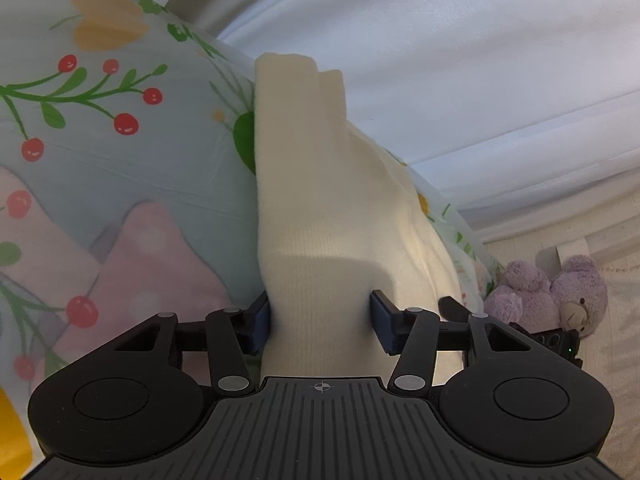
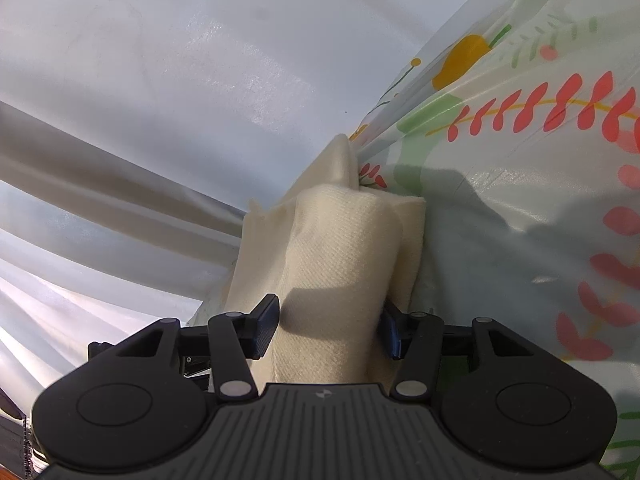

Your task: Fold small clothes

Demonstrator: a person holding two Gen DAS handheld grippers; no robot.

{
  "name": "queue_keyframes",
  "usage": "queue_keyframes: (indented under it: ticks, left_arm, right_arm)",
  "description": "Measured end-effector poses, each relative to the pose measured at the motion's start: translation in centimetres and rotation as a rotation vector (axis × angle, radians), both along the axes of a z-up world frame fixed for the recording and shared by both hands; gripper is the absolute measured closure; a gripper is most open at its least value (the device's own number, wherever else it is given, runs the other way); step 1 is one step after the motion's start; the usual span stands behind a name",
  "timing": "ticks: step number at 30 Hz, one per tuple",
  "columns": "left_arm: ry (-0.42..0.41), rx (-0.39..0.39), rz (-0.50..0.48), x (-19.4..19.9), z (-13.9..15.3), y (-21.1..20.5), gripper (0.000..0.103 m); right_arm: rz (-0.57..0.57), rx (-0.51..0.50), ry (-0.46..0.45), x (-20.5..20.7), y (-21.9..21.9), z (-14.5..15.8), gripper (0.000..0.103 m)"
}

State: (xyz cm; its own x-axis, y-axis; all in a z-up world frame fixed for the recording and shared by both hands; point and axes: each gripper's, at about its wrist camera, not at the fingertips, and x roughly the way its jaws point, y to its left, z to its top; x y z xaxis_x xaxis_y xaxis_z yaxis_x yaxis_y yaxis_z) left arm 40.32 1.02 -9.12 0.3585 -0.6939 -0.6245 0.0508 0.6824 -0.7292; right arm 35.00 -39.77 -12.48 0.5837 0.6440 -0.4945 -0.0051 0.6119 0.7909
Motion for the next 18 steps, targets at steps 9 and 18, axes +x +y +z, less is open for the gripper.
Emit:
queue_keyframes:
  ticks: [9,18]
  left_arm:
    - [-0.062,-0.013,0.018,-1.3,2.6,0.7,0.065]
    - [-0.179,0.075,0.067,-6.8,7.3,5.5,0.066]
  right_arm:
    - [-0.018,-0.004,-0.003,-0.3,1.8,1.5,0.073]
    - [0.157,-0.013,-0.052,-1.4,9.5,3.9,0.073]
